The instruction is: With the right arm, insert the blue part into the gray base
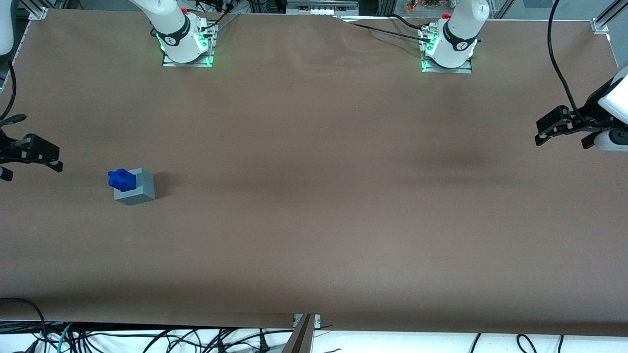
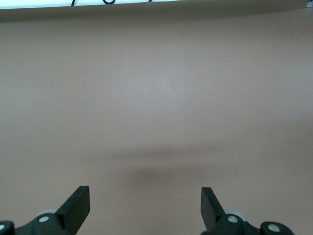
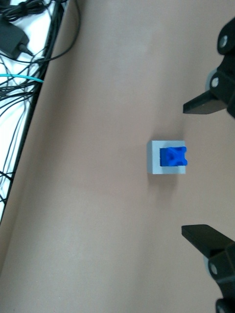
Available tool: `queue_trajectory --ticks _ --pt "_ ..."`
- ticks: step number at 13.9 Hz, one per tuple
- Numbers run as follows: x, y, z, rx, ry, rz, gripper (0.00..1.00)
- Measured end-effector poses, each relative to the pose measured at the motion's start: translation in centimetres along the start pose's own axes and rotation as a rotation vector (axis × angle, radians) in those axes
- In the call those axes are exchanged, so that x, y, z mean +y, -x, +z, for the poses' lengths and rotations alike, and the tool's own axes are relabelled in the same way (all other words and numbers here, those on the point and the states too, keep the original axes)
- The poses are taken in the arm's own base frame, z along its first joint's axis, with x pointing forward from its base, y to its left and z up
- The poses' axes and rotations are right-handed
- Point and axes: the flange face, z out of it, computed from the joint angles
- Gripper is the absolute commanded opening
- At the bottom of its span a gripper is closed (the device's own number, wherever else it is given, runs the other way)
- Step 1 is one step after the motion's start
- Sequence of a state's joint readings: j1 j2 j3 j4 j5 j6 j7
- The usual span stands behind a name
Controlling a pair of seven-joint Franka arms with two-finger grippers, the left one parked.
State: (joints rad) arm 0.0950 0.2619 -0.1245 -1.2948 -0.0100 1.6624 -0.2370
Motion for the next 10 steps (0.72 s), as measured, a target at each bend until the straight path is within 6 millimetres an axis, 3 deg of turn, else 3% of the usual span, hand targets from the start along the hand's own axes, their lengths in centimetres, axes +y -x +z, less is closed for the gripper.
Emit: queue_trajectory --ticks 3,10 --pt "-1.5 1.8 -0.3 -0.029 -0.011 0.05 1.0" --pt "3.1 4.4 1.7 -0.077 -0.025 0.087 1.0"
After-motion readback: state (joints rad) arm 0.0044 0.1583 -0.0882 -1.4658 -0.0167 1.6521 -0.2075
